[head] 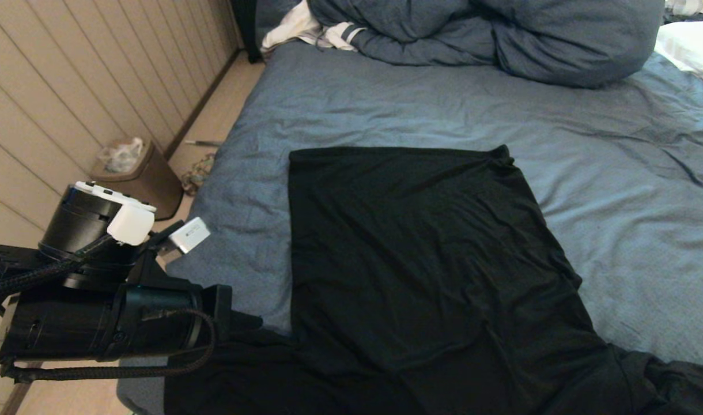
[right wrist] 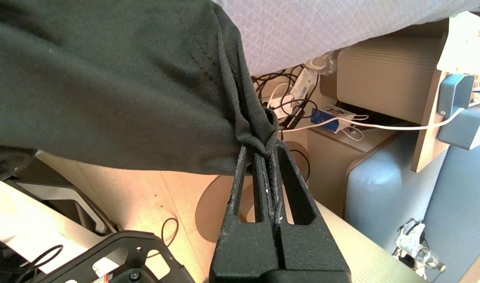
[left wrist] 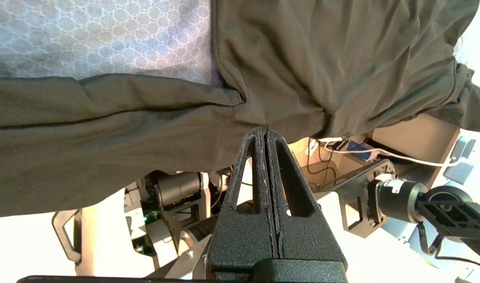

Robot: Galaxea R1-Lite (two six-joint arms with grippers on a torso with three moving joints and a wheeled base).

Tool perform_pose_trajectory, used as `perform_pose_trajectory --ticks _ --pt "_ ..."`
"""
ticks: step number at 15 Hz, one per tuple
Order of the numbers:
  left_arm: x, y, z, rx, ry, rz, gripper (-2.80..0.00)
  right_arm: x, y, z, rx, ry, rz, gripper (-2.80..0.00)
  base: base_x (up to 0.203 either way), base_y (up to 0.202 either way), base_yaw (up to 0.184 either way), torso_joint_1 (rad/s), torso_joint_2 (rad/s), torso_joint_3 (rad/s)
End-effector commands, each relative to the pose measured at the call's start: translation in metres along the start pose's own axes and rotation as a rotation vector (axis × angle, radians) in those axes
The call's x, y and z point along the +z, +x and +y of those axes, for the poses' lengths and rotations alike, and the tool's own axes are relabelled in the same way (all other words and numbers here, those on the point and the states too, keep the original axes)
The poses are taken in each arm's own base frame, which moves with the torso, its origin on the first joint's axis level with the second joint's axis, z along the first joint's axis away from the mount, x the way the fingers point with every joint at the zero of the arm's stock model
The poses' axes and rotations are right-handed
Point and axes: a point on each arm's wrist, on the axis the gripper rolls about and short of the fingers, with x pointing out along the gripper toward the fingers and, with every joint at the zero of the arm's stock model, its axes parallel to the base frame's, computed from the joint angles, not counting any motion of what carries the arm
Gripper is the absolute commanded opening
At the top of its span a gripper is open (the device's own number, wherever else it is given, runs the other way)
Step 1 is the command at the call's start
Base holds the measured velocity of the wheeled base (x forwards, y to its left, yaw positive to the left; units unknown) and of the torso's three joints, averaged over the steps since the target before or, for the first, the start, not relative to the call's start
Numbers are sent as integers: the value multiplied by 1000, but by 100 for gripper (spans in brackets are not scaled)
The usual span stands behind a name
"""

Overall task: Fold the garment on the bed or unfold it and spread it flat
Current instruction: Unford the black T-shirt

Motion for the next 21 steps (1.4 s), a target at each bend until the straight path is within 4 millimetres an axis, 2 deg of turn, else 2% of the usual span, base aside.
perform_pose_trajectory --ticks 1,4,5,9,13,14,17,19,21 --pt "0 0 0 -2 -3 0 -280 -2 -2 0 -3 0 -10 -280 0 0 0 0 0 0" --pt "0 0 -1 -3 -2 1 -280 0 -2 0 1 -17 -15 -280 0 0 0 0 0 0" --pt "0 0 -1 -4 -1 3 -280 1 -2 0 5 -18 -21 0 0 0 0 0 0 0" --pt "-2 1 -3 -9 3 9 -280 15 -7 -6 4 -5 -60 0 0 0 0 0 0 0" --pt "0 1 -4 -12 -2 5 -280 43 -13 -16 76 11 -151 0 0 0 0 0 0 0" --pt "2 1 -5 -14 -5 -3 -280 53 -11 -18 98 14 -161 -280 0 0 0 0 0 0" --pt "19 -2 -13 -20 0 -64 -280 96 -11 -15 294 86 -250 -280 0 0 0 0 0 0" --pt "39 -2 -15 18 -3 -134 -280 122 -6 5 437 84 -249 -280 0 0 0 0 0 0" --pt "53 10 -12 90 10 -157 -280 147 3 31 541 88 -213 -280 0 0 0 0 0 0"
